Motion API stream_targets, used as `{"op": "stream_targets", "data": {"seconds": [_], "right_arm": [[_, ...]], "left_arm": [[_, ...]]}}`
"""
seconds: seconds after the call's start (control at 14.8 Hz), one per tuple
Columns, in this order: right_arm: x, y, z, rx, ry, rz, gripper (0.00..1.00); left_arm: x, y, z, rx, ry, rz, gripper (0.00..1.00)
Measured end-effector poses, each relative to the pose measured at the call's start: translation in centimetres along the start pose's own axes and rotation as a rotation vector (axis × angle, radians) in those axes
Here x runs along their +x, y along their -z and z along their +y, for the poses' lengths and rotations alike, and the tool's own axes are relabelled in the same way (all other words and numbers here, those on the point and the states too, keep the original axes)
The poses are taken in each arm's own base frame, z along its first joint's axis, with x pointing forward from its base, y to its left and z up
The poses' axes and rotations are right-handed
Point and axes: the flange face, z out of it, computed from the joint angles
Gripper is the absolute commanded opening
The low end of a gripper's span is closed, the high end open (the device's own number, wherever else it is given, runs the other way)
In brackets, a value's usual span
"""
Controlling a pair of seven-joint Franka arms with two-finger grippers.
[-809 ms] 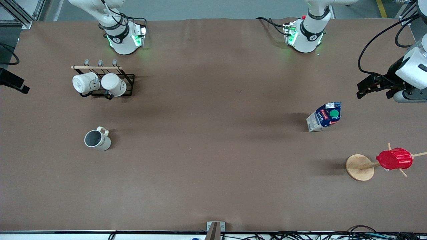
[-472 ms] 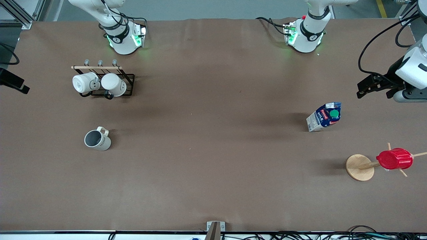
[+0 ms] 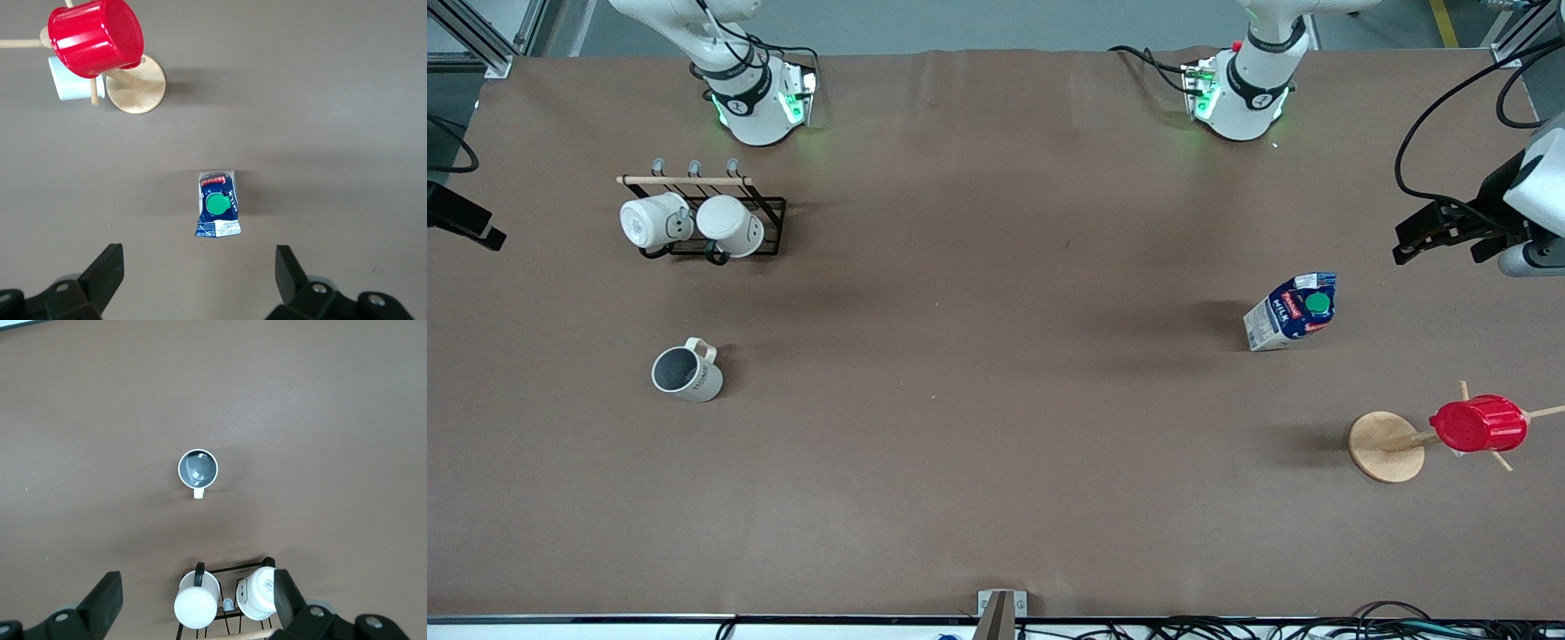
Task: Place cup and milk on table
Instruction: 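Move the left gripper down onto the milk carton while the right gripper reaches the mug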
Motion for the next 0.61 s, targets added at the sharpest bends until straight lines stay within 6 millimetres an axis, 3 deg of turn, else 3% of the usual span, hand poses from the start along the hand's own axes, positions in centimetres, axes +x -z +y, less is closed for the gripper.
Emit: {"op": "stream_targets", "data": {"seconds": [0.34,0.61], "right_arm": [[0.0,0.0,0.0,0.0,0.0,0.0,1.0],[0.0,-0.2,0.0,-0.001,0.018,-0.008,1.0]], "left_arm": [[-0.3,-2.1,1.3,0.001,-0.024,-0.044,1.0],[-0.3,-5.2,1.4,0.002,-0.026,-0.059,1.0]]}}
